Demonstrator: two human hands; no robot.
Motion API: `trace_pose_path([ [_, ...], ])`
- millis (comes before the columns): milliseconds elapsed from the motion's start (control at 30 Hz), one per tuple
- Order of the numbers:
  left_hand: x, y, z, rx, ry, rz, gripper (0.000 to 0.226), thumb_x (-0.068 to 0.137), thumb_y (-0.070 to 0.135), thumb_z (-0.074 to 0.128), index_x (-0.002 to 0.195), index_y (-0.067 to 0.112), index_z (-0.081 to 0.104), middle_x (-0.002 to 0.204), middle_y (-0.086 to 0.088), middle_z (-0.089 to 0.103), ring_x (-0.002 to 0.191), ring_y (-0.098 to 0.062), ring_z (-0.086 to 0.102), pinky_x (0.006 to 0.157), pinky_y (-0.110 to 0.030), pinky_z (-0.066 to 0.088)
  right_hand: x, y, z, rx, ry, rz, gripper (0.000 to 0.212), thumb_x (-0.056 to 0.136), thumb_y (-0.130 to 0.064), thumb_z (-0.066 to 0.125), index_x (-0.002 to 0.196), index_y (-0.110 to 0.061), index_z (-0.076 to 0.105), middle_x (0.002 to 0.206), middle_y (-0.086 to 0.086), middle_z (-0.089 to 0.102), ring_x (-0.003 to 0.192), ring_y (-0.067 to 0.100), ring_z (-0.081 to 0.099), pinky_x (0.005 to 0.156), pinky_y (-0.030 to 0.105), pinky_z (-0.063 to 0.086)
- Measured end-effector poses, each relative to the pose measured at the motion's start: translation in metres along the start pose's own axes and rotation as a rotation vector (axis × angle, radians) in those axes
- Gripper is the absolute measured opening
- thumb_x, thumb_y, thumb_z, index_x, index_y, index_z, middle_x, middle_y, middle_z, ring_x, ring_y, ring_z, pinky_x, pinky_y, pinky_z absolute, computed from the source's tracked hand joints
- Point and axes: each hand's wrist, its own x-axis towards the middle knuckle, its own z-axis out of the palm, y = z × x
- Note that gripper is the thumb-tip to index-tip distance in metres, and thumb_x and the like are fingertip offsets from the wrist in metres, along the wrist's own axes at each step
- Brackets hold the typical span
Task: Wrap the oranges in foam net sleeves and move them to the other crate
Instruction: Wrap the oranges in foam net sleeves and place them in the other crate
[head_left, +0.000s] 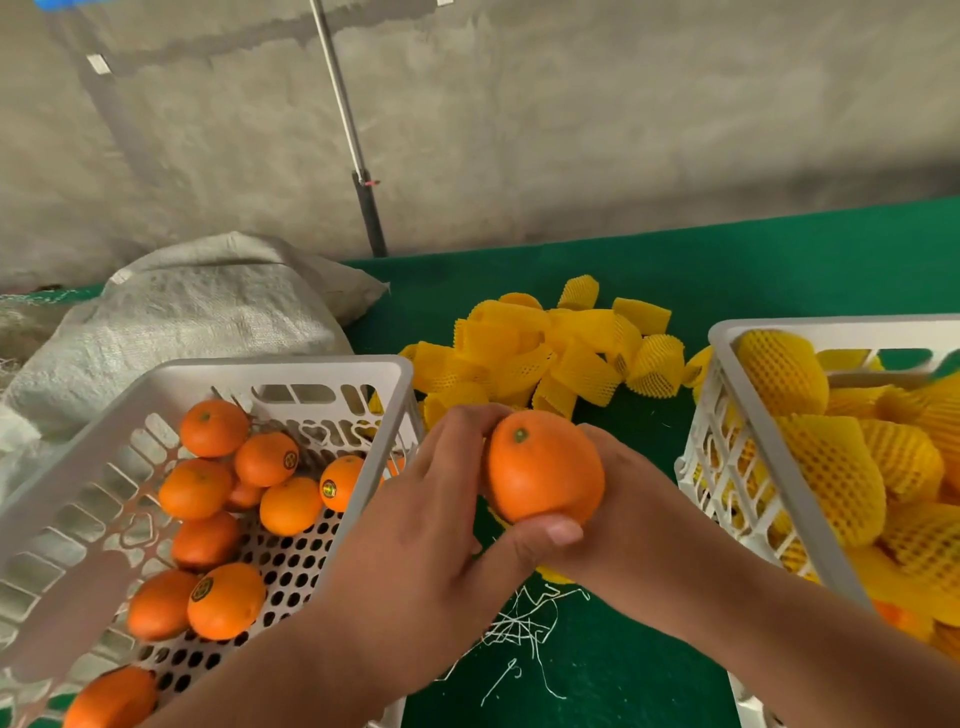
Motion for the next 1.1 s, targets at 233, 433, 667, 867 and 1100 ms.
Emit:
trace_pose_path([
  [233, 0.004, -0.013, -0.005, -0.203, -0.106, -0.048, 0.066, 0.083, 0.065, 0.076, 0.135, 0.043, 0.042, 0.131, 0.018, 0.057, 0.108, -0.007, 0.068, 0.079, -0.020, 0.060, 0.000, -0.001, -0.003, -0.032, -0.018, -0.089, 0.068, 0.074, -0.052, 0.088, 0.132, -0.048, 0.052, 0.119, -0.028, 0.052, 0.107, -0.005, 0.056, 0.081, 0.016, 0.052],
  [433, 0.001, -0.014, -0.006, 0.010, -0.063, 0.039, 0.067, 0.081, 0.078, 0.066, 0.133, 0.045, 0.037, 0.121, 0.024, 0.056, 0.104, -0.004, 0.064, 0.079, -0.021, 0.055, 0.000, -0.005, -0.003, -0.063, -0.045, -0.120, 0.068, 0.070, -0.063, 0.080, 0.131, -0.048, 0.053, 0.120, -0.031, 0.049, 0.107, -0.006, 0.056, 0.079, 0.016, 0.053],
  [667, 0.004, -0.014, 0.000, 0.234, 0.021, -0.010, 0.059, 0.075, 0.086, 0.059, 0.117, 0.048, 0.041, 0.098, 0.026, 0.054, 0.081, 0.000, 0.060, 0.065, -0.020, 0.052, 0.002, 0.004, -0.002, -0.285, 0.080, -0.068, 0.063, 0.089, -0.031, 0.078, 0.140, -0.050, 0.044, 0.110, -0.028, 0.034, 0.091, -0.003, 0.053, 0.068, 0.019, 0.051],
  [867, 0.008, -0.013, 0.004, 0.322, 0.048, -0.122, 0.058, 0.072, 0.089, 0.054, 0.111, 0.051, 0.034, 0.095, 0.032, 0.046, 0.079, 0.010, 0.053, 0.059, -0.009, 0.045, -0.003, -0.005, 0.006, -0.314, 0.005, -0.107, 0.071, 0.091, -0.034, 0.074, 0.147, -0.052, 0.033, 0.112, -0.023, 0.031, 0.081, 0.002, 0.055, 0.063, 0.015, 0.049],
  [1100, 0.008, -0.012, 0.004, 0.339, 0.029, -0.141, 0.059, 0.069, 0.080, 0.063, 0.110, 0.048, 0.034, 0.097, 0.022, 0.047, 0.075, -0.003, 0.055, 0.056, -0.009, 0.037, -0.004, -0.013, 0.007, -0.285, 0.024, -0.130, 0.076, 0.088, -0.038, 0.076, 0.146, -0.052, 0.030, 0.127, -0.023, 0.025, 0.088, 0.000, 0.055, 0.061, 0.007, 0.046],
])
